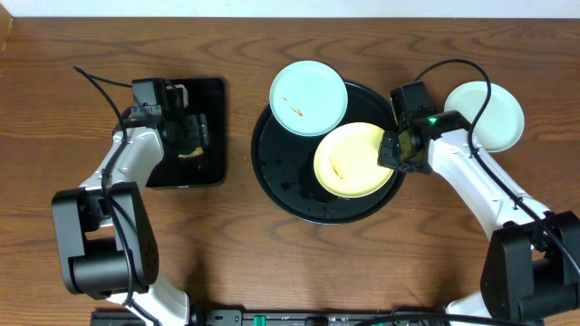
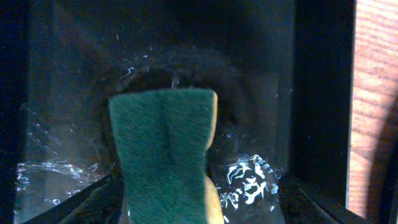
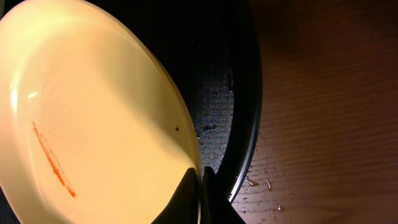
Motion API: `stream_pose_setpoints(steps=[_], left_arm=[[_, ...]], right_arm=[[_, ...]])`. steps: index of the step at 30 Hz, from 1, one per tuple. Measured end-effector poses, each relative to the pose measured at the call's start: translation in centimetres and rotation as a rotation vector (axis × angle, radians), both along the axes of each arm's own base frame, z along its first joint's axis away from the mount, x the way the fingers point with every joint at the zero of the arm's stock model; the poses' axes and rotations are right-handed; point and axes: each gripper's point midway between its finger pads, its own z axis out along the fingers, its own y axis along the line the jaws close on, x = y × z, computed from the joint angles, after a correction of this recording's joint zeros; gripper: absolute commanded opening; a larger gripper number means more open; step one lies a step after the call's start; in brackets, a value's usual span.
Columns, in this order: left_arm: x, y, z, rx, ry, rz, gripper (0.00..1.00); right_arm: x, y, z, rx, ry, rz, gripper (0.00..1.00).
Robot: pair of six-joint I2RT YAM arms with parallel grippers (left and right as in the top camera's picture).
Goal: Clean dirty plates on tray and stack at the side
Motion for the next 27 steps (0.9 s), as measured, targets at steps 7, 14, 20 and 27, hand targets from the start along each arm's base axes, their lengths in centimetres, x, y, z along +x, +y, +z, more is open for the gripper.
stream_pose_setpoints(steps=[7,14,20,27], left_arm=[[0.1,0.1,0.1,0.004,-0.006,0.002,0.81],[-1.3,0.5,-0.6,0.025,0.059,0.016,0.81],[-2.2,0.9,-1.2,0.052,0.101,0.039,0.70],[-3.6,0.1,-2.9,0.053,0.129,0.033,0.23]], right_arm=[[0.1,0.0,0.0,0.001,-0.003,0.000,0.01],[0.1,0.0,0.0,0.001,-0.003,0.000,0.01],[0.1,0.0,0.0,0.001,-0.003,0.000,0.01],[0.1,0.0,0.0,0.001,-0.003,0.000,0.01]])
